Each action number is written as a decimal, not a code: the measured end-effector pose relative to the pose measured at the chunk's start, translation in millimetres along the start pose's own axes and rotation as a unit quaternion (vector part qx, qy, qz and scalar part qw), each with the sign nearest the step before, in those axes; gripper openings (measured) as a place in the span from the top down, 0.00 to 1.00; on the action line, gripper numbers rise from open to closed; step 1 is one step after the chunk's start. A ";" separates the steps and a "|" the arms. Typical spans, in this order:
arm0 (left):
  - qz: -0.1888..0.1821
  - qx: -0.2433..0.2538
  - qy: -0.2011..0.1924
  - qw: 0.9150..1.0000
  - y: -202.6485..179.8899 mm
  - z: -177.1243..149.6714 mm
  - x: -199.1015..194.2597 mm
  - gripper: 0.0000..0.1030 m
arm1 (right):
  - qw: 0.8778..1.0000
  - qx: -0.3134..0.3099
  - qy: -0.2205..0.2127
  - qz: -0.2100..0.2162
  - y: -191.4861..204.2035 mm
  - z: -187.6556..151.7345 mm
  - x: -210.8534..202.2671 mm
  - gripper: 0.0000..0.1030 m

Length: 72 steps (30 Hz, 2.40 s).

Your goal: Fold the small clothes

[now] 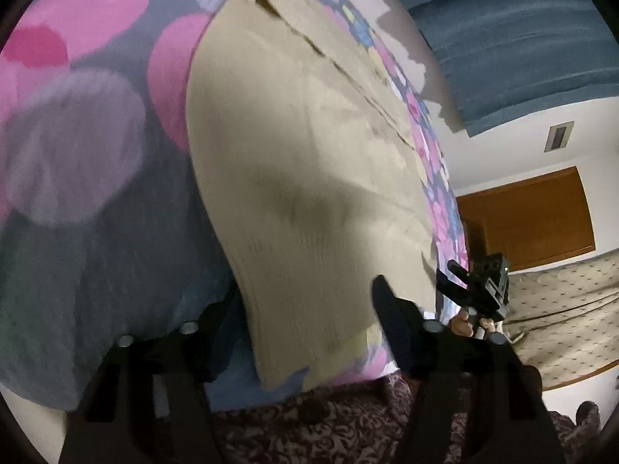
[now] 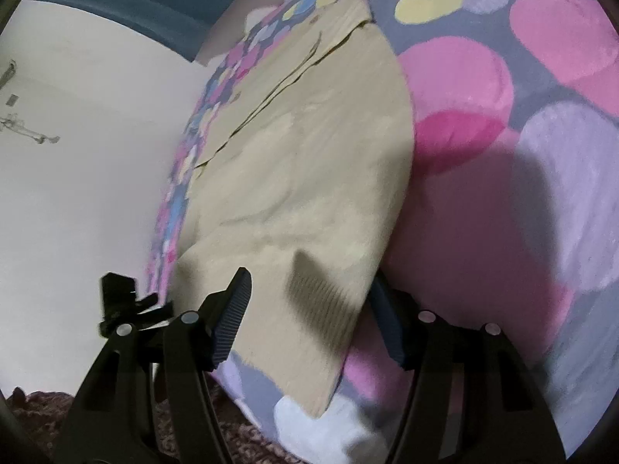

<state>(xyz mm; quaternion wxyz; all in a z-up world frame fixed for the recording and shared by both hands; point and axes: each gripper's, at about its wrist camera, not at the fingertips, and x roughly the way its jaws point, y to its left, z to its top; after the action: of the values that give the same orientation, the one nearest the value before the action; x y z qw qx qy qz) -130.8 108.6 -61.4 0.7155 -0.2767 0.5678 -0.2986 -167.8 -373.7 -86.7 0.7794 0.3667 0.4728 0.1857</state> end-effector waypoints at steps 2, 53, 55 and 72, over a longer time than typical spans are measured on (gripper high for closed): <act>0.000 0.003 -0.005 1.000 -0.6 -1.2 -0.6 0.43 | 1.000 0.004 0.008 0.016 -0.1 -4.8 0.9 0.39; 0.012 0.121 -0.102 0.987 -11.3 188.6 25.5 0.44 | 0.998 0.009 -0.030 0.054 -10.8 183.6 78.5 0.58; 0.031 0.123 -0.098 0.987 -9.3 194.6 29.7 0.44 | 0.999 -0.003 -0.030 0.041 -9.5 189.8 80.7 0.57; 0.066 0.139 -0.033 0.988 -2.0 223.8 68.8 0.53 | 0.999 -0.011 -0.018 0.031 -21.6 207.3 92.9 0.57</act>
<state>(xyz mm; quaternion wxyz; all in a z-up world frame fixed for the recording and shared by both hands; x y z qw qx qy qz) 100.0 69.0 -59.3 0.7832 -0.1466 0.5141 -0.3177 57.0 -411.0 -99.8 0.7853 0.3762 0.4452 0.2085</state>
